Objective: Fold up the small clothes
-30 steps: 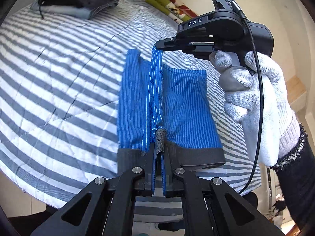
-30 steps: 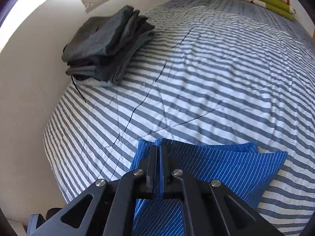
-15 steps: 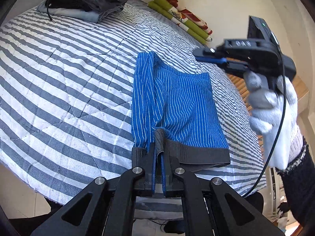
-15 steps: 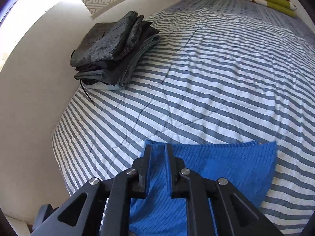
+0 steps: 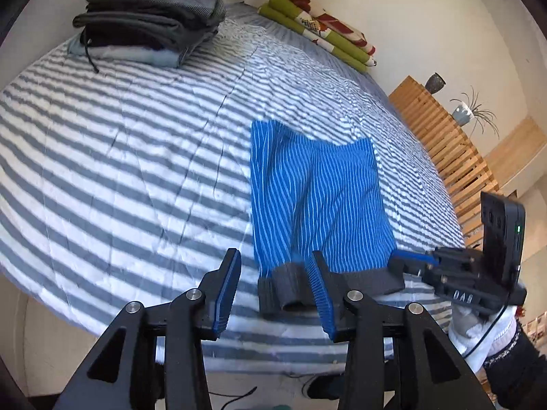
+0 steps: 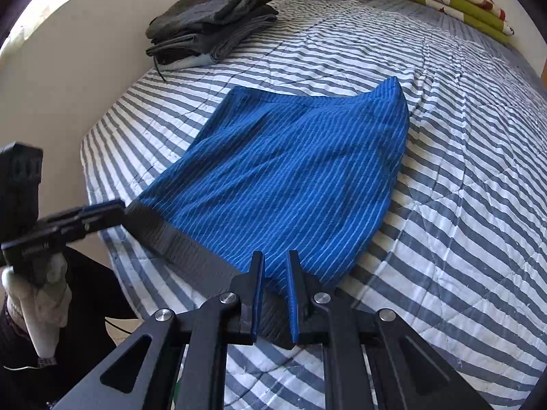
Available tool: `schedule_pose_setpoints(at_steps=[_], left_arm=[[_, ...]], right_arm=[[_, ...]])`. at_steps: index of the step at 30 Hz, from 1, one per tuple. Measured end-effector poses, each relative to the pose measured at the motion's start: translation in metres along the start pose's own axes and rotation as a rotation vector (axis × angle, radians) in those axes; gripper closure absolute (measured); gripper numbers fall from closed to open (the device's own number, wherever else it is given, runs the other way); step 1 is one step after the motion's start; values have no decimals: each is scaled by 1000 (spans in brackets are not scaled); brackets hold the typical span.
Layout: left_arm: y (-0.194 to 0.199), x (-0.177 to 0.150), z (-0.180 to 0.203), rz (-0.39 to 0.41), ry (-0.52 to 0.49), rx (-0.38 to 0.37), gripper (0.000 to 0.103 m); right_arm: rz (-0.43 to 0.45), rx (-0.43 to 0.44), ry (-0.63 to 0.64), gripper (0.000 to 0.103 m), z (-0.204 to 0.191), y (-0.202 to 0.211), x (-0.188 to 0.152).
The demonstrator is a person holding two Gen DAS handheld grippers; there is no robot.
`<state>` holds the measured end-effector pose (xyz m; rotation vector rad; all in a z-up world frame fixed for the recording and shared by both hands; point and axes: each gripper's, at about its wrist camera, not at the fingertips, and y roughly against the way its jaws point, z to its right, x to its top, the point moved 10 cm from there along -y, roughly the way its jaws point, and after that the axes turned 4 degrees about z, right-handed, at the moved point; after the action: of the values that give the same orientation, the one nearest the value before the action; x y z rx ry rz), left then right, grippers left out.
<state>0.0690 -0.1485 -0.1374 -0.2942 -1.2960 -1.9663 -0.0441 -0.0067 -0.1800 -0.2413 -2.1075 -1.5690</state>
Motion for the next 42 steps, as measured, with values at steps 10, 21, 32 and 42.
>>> schedule_pose_setpoints(at_steps=[10,21,32,42], left_arm=[[-105,73,0,-94,-81,129,71],[-107,104,-35,-18,0,191,88],[-101,20,16,-171,-316,143,88],[-46,18,15,-82,-250,49,86]], right_arm=[[-61,-25,39,91,5,-9,-29],[-70,-17,58,91,5,-18,-33],[-73,-11,60,91,5,-17,-33],[-24,21,-7,91,16,11,-25]])
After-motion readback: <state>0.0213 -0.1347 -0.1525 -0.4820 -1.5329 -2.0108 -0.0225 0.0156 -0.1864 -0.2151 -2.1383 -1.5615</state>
